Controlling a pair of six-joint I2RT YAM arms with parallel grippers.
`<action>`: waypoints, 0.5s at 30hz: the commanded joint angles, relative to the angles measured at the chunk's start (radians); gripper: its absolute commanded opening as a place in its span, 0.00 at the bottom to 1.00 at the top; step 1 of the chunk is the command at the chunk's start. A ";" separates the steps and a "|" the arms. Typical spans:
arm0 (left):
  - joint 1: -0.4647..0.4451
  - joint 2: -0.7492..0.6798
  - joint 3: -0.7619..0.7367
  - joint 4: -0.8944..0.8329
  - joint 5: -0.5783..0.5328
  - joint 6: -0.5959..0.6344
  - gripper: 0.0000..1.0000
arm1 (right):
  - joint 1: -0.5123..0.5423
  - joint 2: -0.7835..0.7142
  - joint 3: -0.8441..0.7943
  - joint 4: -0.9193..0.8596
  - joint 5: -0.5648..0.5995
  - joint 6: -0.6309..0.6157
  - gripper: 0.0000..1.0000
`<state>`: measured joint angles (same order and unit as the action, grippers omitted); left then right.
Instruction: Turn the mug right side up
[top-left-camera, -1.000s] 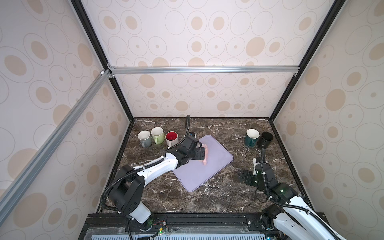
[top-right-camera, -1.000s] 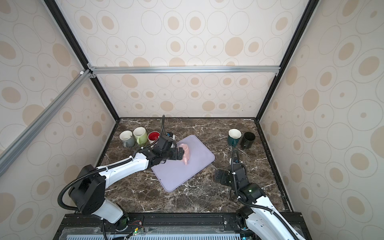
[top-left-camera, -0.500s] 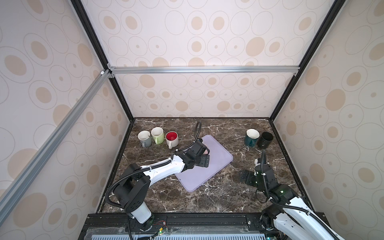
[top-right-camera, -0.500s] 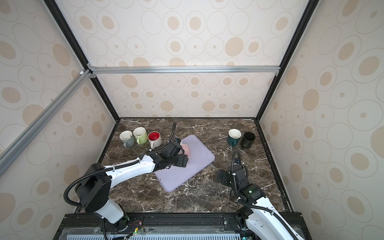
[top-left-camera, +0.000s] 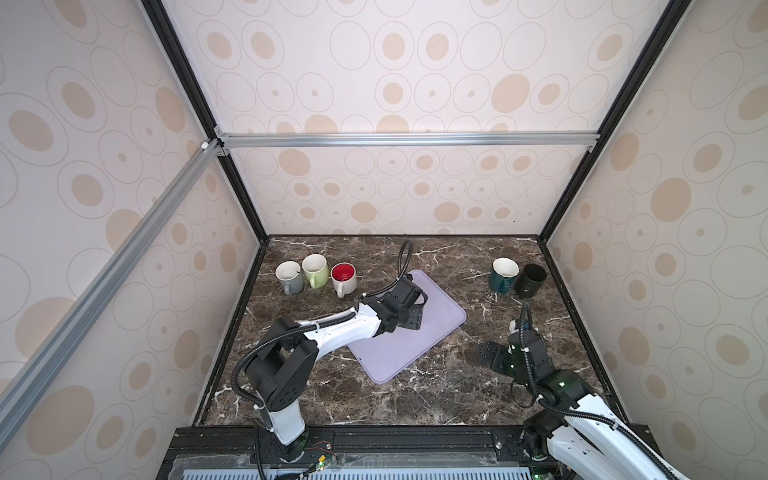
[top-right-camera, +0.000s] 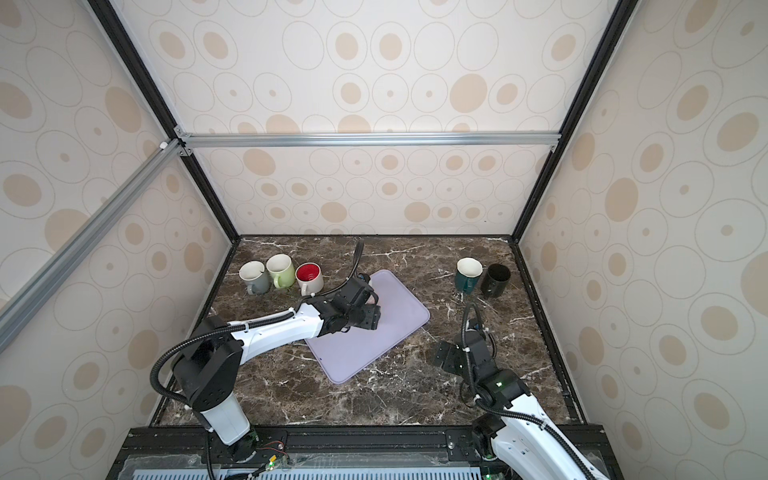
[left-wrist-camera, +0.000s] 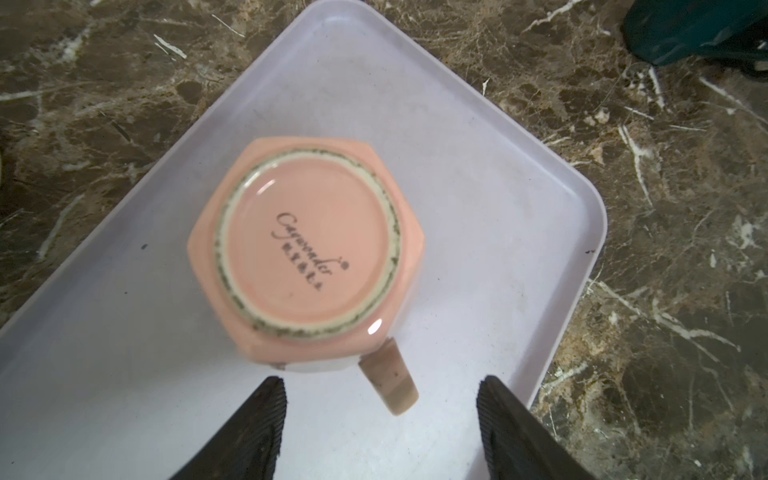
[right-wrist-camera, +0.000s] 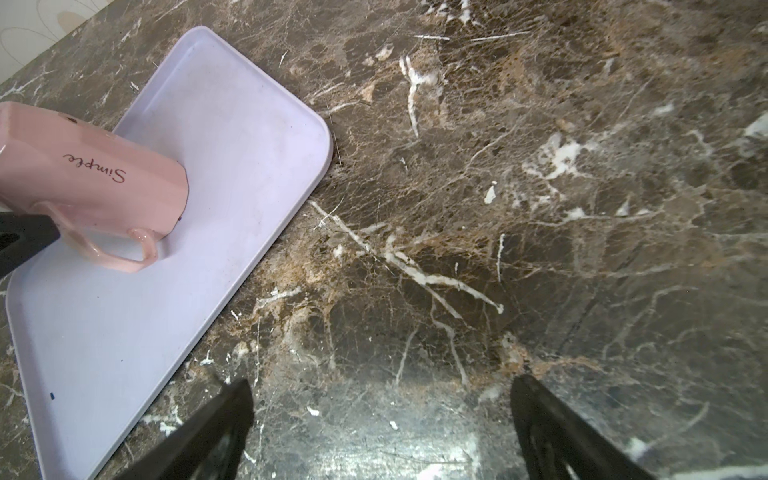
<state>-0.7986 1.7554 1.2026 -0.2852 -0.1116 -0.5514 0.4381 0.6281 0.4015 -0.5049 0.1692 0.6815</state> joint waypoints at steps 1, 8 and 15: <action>-0.010 0.010 0.051 -0.049 -0.071 0.028 0.70 | 0.004 -0.007 0.002 -0.036 0.038 0.013 0.99; -0.010 0.030 0.075 -0.106 -0.166 0.056 0.65 | 0.004 -0.001 -0.002 -0.036 0.046 0.022 0.99; -0.010 0.024 0.086 -0.141 -0.240 0.089 0.63 | 0.004 0.037 0.011 -0.028 0.049 0.020 0.99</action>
<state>-0.8001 1.7794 1.2503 -0.3759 -0.2798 -0.4942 0.4381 0.6510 0.4019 -0.5228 0.1963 0.6914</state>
